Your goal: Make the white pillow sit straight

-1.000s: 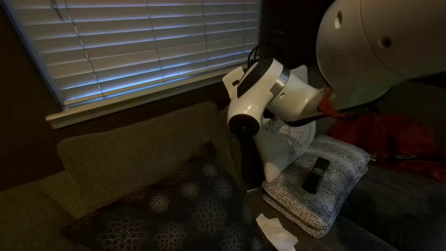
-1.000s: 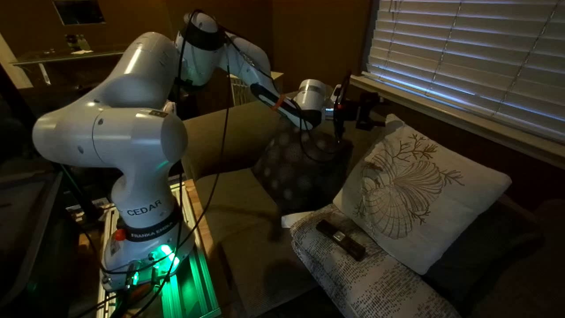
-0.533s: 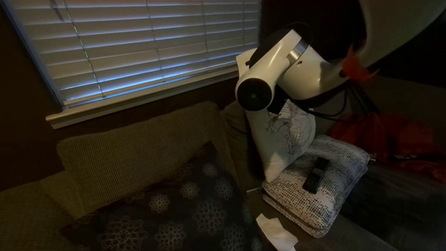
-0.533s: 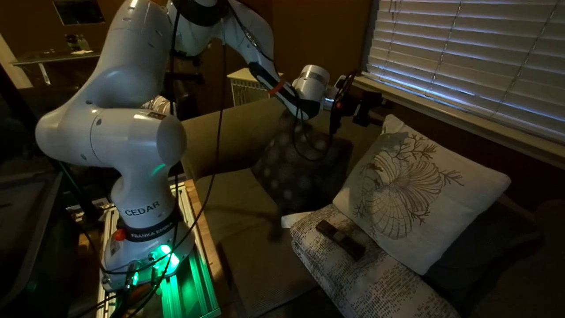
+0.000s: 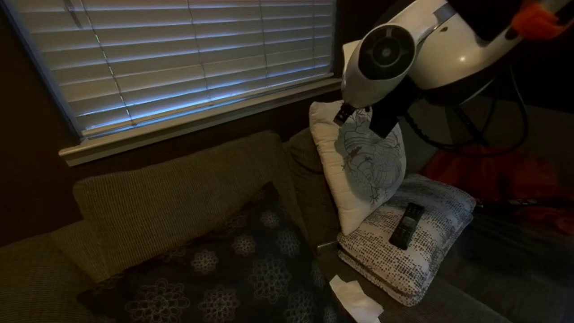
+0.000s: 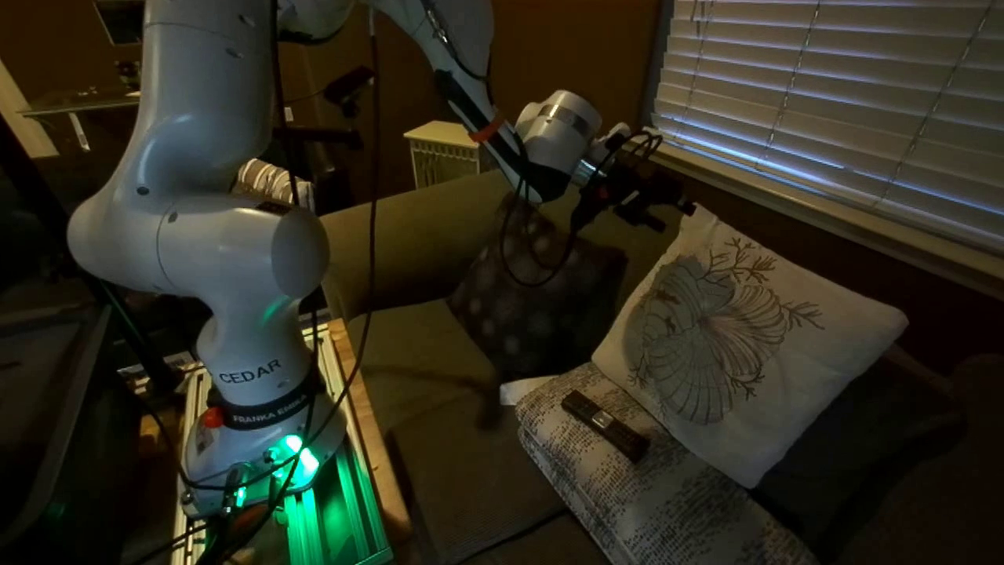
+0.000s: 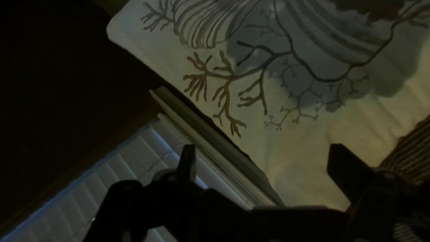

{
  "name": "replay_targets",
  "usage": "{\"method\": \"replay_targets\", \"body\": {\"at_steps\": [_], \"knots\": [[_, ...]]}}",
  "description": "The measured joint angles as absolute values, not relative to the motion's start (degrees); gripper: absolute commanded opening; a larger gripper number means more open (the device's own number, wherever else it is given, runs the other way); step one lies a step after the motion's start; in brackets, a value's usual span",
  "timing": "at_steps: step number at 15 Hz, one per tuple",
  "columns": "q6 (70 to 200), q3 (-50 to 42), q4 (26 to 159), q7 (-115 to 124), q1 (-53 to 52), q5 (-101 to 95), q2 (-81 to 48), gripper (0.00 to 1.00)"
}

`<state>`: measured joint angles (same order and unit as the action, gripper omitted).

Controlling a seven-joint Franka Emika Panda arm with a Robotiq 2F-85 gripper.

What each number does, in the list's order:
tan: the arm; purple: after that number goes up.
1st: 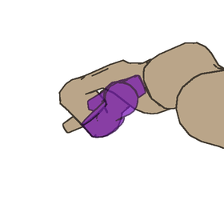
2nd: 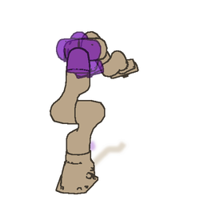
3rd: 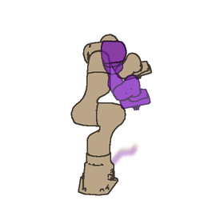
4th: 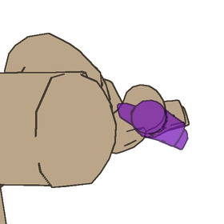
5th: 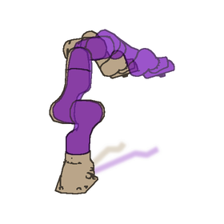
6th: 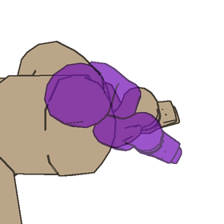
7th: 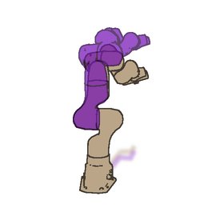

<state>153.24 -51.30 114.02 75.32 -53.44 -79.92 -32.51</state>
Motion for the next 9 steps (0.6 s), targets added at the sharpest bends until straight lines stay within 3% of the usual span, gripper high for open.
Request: {"method": "replay_targets", "body": {"at_steps": [9], "knots": [[159.9, -52.6, 132.5, 60.1, -51.6, -68.7, -13.8, 1.00]]}}
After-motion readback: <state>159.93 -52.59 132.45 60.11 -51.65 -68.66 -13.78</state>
